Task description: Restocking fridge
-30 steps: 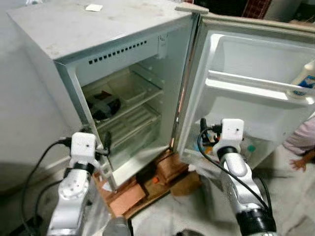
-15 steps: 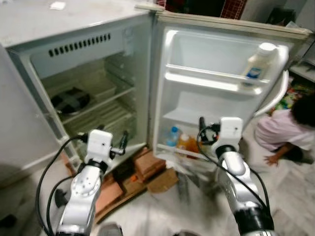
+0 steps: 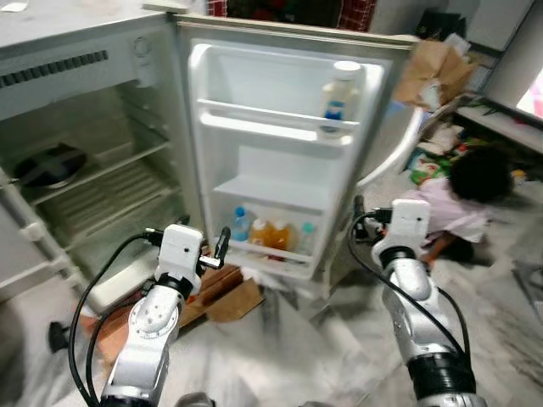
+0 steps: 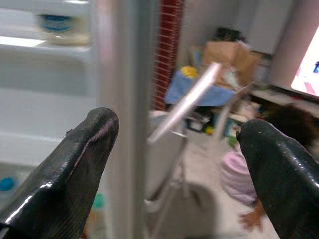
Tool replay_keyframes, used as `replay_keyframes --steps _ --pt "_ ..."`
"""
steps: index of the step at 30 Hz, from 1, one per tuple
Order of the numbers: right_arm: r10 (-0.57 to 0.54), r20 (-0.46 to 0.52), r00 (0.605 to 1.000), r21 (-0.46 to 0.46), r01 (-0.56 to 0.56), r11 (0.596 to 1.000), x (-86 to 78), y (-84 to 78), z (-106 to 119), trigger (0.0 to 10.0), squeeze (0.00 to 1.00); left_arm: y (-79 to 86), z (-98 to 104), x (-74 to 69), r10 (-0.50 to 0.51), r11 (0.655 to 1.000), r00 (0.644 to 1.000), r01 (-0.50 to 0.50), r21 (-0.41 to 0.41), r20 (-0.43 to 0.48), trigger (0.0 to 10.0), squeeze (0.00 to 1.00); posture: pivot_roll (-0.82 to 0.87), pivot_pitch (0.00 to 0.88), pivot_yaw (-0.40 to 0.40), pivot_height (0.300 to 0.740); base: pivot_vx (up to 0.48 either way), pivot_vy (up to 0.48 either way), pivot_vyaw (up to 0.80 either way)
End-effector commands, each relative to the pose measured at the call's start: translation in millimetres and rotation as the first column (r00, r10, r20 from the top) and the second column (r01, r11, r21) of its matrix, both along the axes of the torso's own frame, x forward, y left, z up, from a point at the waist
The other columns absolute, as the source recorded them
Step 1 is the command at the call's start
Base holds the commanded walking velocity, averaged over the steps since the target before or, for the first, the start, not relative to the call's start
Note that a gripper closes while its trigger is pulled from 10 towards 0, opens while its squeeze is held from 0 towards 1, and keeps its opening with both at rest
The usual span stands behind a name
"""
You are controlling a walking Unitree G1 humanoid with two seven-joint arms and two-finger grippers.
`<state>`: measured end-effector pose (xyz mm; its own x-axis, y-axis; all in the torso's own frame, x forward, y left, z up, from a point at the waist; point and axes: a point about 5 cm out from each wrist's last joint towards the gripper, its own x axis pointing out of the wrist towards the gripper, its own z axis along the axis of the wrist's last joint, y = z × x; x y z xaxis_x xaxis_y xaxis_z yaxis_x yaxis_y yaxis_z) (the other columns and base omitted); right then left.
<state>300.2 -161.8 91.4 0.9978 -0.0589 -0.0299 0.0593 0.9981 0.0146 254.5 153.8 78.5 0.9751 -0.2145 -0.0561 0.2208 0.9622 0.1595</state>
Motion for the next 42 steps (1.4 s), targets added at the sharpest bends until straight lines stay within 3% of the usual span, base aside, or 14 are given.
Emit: replay_keyframes --steps 1,12,17,21,30,38,42 --pt "-0.026 0.018 1.0 -0.008 0.026 1.0 1.2 -6.3 3 10.0 0.0 -3.3 7 4.8 -0.021 1.0 0.999 0.021 0.007 0.03 10.0 0.0 0.09 0.0 -0.039 0.74 0.371 -0.3 -0.8" --pt "-0.086 0.028 0.996 -0.004 0.087 0.996 -1.5 -13.2 0 10.0 0.0 -4.1 0 3.9 -0.047 0.999 0.999 0.047 0.01 -0.023 10.0 0.0 0.08 0.0 0.028 0.74 0.352 -0.231 0.0" --pt "-0.101 0.022 0.995 0.003 0.101 0.995 -2.6 -14.6 -2 10.0 0.0 -1.6 0 4.9 -0.053 0.998 0.998 0.054 0.032 -0.02 10.0 0.0 0.08 0.0 0.011 0.74 0.0 0.0 0.0" --pt "0.006 0.042 0.999 -0.047 -0.004 0.999 -1.1 -3.6 2 10.0 0.0 0.6 0 5.2 -0.026 1.0 1.0 0.026 -0.003 -0.012 10.0 0.0 0.08 0.0 -0.011 0.74 0.061 -0.076 0.55" --pt "-0.004 0.071 0.997 -0.008 0.004 1.0 17.4 -3.0 14 10.0 0.0 0.3 -1 5.6 -0.001 1.0 1.0 0.001 -0.001 -0.011 10.0 0.0 0.11 0.0 -0.033 0.74 0.0 -0.44 0.4" --pt "0.055 0.097 0.994 -0.025 -0.053 0.998 19.3 4.3 18 10.0 0.0 3.6 -4 5.5 0.013 0.999 0.999 -0.012 0.031 -0.029 10.0 0.0 0.11 0.0 -0.032 0.74 0.0 -0.438 0.0" --pt "0.063 0.101 0.993 -0.045 -0.059 0.997 19.3 6.8 17 10.0 0.0 -0.4 -5 5.5 0.0 1.0 1.0 0.001 0.03 -0.031 10.0 0.0 0.11 0.0 -0.03 0.74 0.0 -0.42 0.77"
